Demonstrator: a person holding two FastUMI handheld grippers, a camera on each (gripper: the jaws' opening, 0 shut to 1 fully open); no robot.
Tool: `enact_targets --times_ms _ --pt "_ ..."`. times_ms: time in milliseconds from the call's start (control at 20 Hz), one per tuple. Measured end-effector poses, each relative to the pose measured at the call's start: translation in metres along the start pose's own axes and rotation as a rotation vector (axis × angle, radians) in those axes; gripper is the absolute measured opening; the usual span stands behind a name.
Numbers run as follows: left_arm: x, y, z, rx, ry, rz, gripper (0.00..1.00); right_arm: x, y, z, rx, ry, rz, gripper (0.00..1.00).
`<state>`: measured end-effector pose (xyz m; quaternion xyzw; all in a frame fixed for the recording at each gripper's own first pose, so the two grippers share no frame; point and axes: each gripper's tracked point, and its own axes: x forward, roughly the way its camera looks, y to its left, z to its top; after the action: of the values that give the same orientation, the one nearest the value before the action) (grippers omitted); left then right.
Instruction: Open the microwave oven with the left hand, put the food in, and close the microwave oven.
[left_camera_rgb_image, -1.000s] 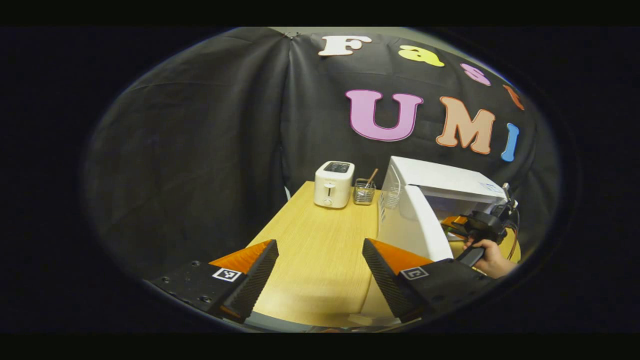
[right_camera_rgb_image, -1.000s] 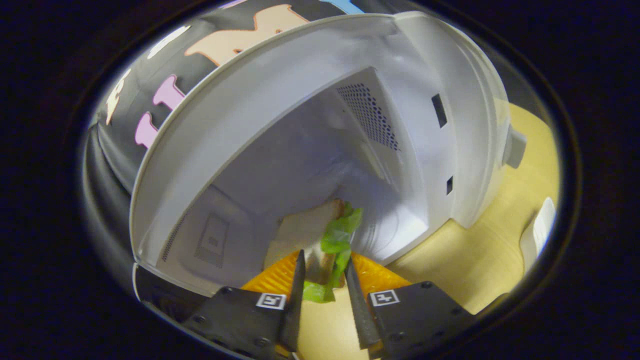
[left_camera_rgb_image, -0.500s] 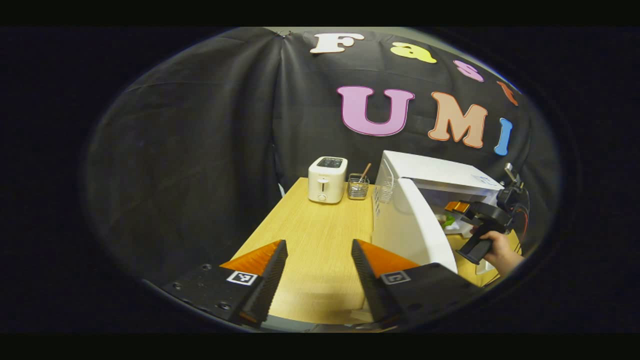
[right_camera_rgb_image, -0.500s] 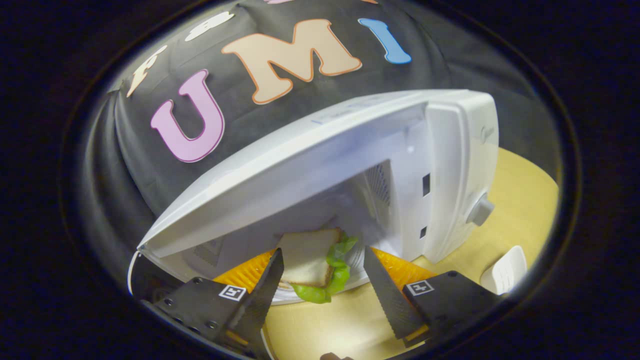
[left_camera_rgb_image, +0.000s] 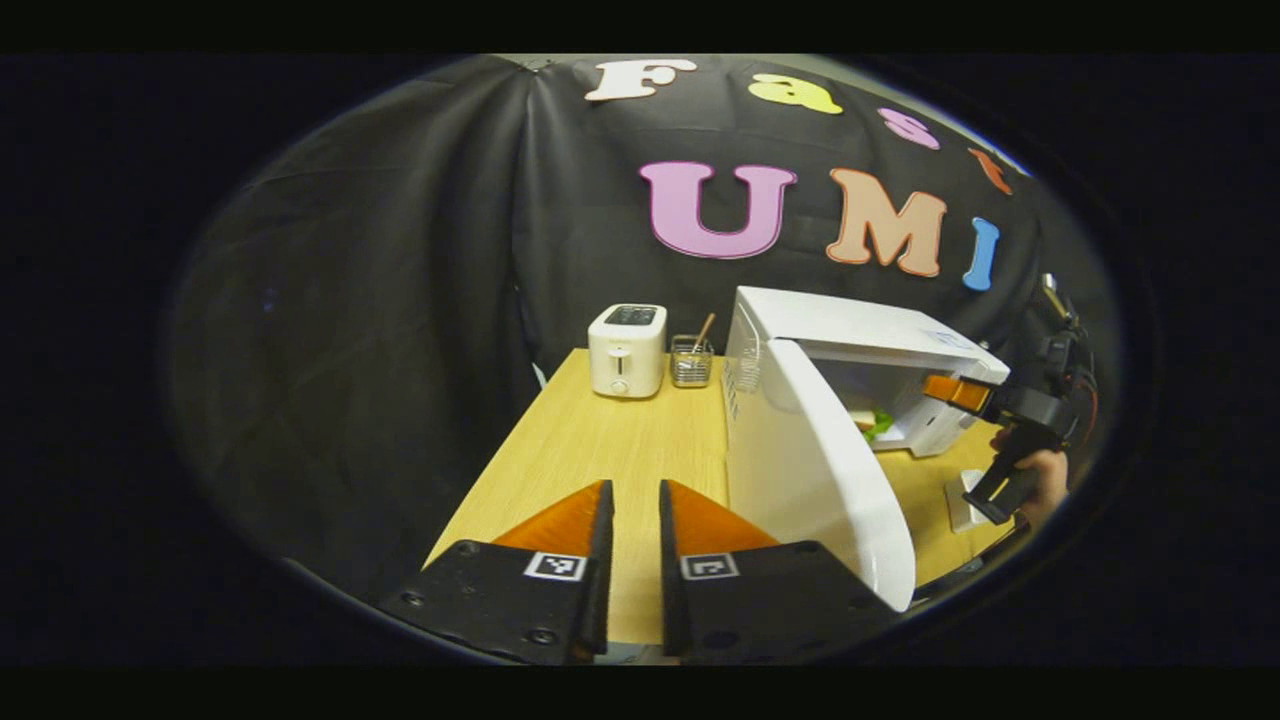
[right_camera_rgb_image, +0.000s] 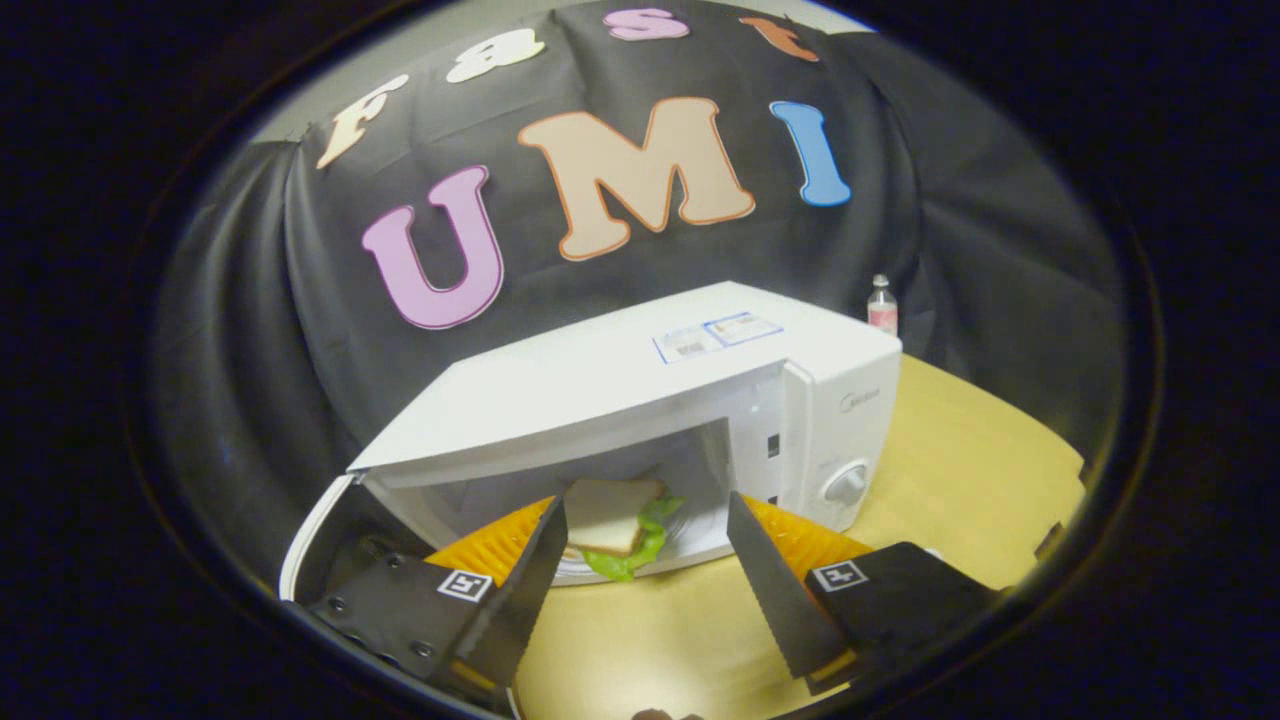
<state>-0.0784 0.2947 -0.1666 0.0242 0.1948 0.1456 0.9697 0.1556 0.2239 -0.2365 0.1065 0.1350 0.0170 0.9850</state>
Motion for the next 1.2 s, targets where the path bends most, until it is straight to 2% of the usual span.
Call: enact_targets --times_ms 50,100,200,250,300,350,450,500,850,1200 --pt "0.001 -0.003 -0.002 0.005 0.007 -0.009 0.16 -0.009 -0.001 0.005 -0.003 -0.010 0.000 0.99" --pt "0.001 -0.004 -0.004 0.006 0.015 -0.015 0.08 -0.017 -0.004 0.009 -0.009 -0.019 -0.001 0.91" --pt "0.002 -0.012 -0.009 0.005 0.036 -0.040 0.02 -0.032 -0.014 0.020 -0.033 -0.043 -0.024 0.91" --pt "0.003 -0.015 -0.010 0.005 0.041 -0.052 0.01 -0.040 -0.018 0.025 -0.040 -0.055 -0.030 0.99" --pt "0.003 -0.017 -0.011 0.006 0.044 -0.063 0.01 -0.048 -0.022 0.029 -0.042 -0.066 -0.038 0.99" --pt "0.003 -0.020 -0.011 0.011 0.047 -0.074 0.01 -0.055 -0.027 0.032 -0.040 -0.076 -0.046 0.91" --pt "0.004 -0.026 -0.013 0.022 0.052 -0.093 0.01 -0.068 -0.041 0.035 -0.034 -0.082 -0.074 0.91" --pt "0.004 -0.030 -0.014 0.029 0.053 -0.104 0.00 -0.075 -0.050 0.035 -0.029 -0.082 -0.093 0.99" --pt "0.003 -0.056 -0.010 0.056 0.041 -0.164 0.00 -0.119 -0.107 0.030 0.009 -0.076 -0.211 0.99" --pt "0.003 -0.084 -0.009 0.057 0.040 -0.214 0.00 -0.158 -0.148 0.020 0.037 -0.064 -0.303 0.99"
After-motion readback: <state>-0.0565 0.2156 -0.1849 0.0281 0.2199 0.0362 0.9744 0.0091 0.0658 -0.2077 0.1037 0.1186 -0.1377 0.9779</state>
